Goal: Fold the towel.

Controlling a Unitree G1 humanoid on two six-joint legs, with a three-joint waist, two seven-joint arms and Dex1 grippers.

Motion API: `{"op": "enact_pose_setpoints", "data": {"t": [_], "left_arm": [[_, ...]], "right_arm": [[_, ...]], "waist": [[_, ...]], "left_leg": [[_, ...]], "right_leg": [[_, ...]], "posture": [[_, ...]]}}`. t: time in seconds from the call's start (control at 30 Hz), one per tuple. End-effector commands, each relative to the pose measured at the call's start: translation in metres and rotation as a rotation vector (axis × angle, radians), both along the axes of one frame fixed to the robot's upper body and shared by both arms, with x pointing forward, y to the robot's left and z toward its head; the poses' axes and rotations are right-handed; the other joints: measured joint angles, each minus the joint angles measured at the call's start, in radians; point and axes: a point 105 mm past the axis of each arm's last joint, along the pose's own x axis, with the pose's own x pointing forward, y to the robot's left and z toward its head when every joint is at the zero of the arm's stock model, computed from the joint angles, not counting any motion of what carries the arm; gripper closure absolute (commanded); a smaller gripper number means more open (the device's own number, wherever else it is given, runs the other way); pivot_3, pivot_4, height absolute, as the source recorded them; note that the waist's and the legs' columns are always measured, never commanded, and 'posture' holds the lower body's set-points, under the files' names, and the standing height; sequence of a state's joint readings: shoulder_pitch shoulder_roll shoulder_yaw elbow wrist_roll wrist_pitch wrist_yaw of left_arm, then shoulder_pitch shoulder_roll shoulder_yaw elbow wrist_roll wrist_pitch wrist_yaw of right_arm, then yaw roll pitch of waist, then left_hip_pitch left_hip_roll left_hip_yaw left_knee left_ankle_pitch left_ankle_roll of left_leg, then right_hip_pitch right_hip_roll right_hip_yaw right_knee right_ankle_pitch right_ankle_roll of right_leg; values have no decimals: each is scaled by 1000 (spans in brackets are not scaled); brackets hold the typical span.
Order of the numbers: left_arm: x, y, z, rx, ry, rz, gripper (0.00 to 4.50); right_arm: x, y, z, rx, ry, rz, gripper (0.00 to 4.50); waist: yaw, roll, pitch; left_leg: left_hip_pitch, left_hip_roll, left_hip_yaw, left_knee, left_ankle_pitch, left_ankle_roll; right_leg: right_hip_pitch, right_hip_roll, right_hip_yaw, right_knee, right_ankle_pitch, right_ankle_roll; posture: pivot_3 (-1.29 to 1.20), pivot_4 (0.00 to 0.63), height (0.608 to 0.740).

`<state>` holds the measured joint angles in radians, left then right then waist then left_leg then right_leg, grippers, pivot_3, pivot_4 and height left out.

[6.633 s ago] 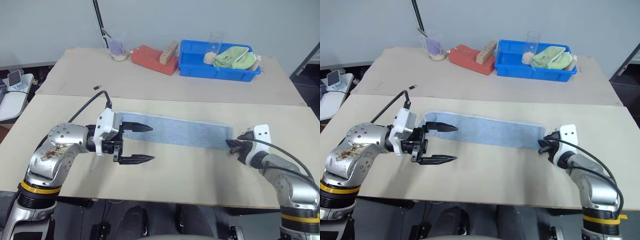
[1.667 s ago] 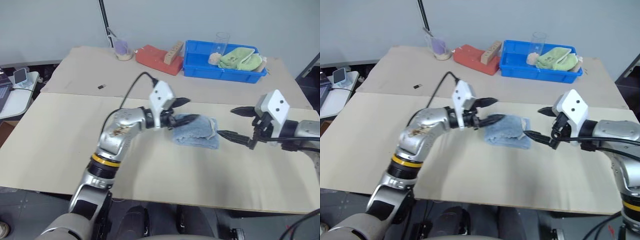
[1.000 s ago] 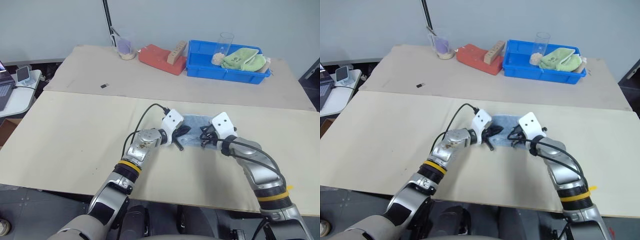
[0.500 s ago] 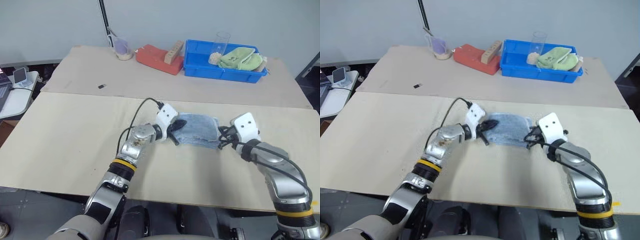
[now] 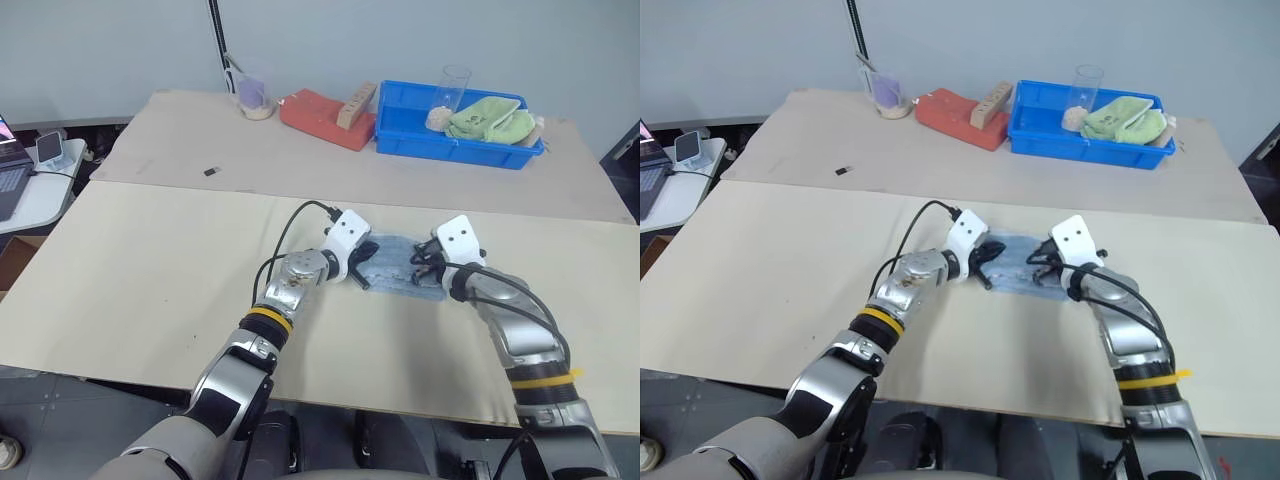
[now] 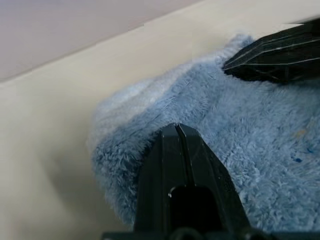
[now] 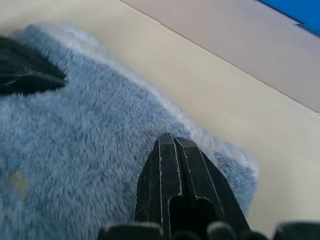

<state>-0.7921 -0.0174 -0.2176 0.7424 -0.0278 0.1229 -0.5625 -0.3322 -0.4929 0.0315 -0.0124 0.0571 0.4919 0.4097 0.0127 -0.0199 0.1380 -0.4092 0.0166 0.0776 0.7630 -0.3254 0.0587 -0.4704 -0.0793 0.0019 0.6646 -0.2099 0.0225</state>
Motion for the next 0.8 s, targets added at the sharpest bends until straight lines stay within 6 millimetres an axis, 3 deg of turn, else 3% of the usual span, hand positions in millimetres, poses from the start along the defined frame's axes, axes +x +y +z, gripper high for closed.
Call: {"op": "enact_pose_setpoints", "data": {"t": [0.03,0.2,0.3,0.33,0.43,0.67,0.7,0.8], "left_arm": [[2,12,-7,29,-2,17,4500],[-11,5,30,-144,-64,-124,4500],[-21,20,51,-137,-123,-198,4500],[-23,28,58,-114,-160,-215,4500],[-35,52,78,-64,-231,-280,3615],[-87,106,111,26,-213,-512,310],[-93,113,113,42,-204,-531,0],[-109,126,127,46,-204,-557,0]], "right_arm": [[-12,-30,6,-49,-17,-64,4469],[-21,-30,28,45,-65,-51,4469],[-26,-26,44,83,-92,-8,4469],[-28,-26,50,99,-93,11,3890],[-30,-29,60,122,-84,49,2924],[-27,-26,68,166,3,142,494],[-27,-25,68,177,18,155,158],[-20,-27,65,223,65,150,47]], "waist": [[-2,0,0],[-17,0,0],[-24,0,0],[-25,0,0],[-26,1,0],[-22,1,0],[-23,1,0],[-22,1,0]], "left_leg": [[0,0,0,0,0,0],[0,1,0,0,0,0],[-1,2,0,0,0,0],[-1,2,0,-1,0,0],[0,2,0,-1,0,0],[1,4,0,-1,0,0],[1,4,0,-1,0,0],[1,4,1,-1,0,0]], "right_leg": [[0,0,0,0,0,0],[0,1,2,0,0,0],[-2,2,2,2,0,0],[-2,2,2,1,0,0],[-2,2,2,2,0,0],[-1,1,2,1,0,0],[-1,1,2,0,0,0],[-1,2,2,0,0,0]], "posture": [[0,150,669],[0,150,669],[0,150,669],[0,150,669],[0,150,669],[0,150,669],[0,150,669],[0,150,669]]}}
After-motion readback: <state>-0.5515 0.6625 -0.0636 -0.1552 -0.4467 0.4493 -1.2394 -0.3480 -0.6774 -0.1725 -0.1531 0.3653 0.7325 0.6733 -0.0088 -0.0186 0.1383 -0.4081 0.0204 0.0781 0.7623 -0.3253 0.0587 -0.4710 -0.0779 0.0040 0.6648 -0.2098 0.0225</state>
